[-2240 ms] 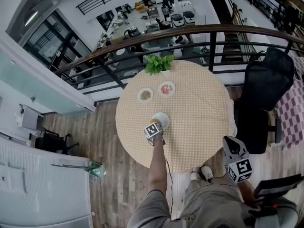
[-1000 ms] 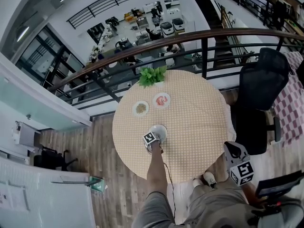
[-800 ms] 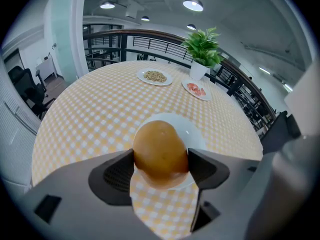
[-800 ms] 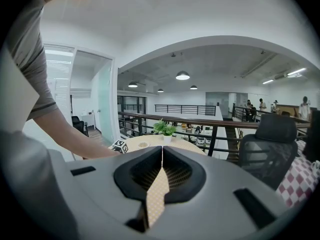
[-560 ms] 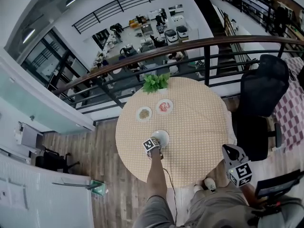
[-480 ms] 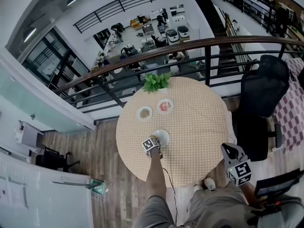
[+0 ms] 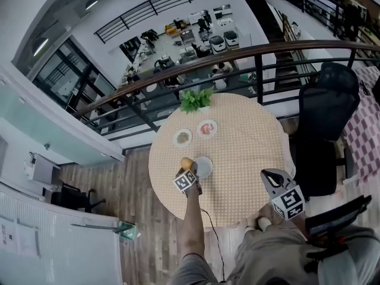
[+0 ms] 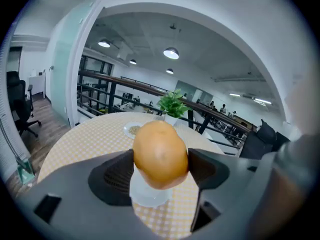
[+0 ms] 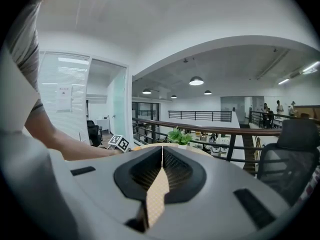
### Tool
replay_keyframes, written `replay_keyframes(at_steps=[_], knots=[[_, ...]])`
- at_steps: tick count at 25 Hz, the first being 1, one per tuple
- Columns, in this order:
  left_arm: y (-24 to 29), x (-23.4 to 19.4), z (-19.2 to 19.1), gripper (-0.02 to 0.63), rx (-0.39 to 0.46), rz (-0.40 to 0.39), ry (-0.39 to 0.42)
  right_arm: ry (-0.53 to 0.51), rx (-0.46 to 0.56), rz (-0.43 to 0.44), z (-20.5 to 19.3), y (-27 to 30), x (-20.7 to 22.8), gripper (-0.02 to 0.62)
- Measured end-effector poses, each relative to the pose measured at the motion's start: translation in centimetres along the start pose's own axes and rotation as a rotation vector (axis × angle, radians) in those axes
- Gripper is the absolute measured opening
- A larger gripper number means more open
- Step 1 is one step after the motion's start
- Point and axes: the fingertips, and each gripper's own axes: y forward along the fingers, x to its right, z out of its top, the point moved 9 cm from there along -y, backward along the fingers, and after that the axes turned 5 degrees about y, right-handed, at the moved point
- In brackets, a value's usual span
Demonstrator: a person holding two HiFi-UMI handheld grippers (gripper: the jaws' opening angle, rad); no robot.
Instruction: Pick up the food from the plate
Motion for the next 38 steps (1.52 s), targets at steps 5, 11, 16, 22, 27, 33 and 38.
replay_keyframes(at_steps=[5,11,16,22,27,33,38], knots=[[-5.7,2.9,2.8,0.347,0.155,-0.043,0.046,-0.001,0.034,0.046,0.7,0.6,-1.1,0.015],[-13.9,7.2,5.1,0.347,0.333,-0.118,0.082,0.002,0.048,0.085,0.9,0.8,-1.5,0.015],[-21.6,10.7,6.5,0.347,0.481,-0.149,0.141,-0.001,0.065,0.108,1.4,0.6,-1.5,0.015],[-30.7,13.9,6.6,0.347,0.63,-0.119,0.258,0.002,0.09,0.134,2.0,0.6,-1.7,0.015],[-37.9,17.1,6.1,0.347,0.783,-0.131,0.378,-0.01,0.096,0.154,1.9,-0.1,-2.2,0.015],[-41.6,19.7,4.7,0.348,0.853,-0.117,0.411,-0.031,0.104,0.174,1.6,-0.5,-2.2,0.015],[-41.5,19.9,4.2,0.348,0.828,-0.121,0.397,-0.034,0.091,0.192,1.3,-1.0,-2.5,0.015]])
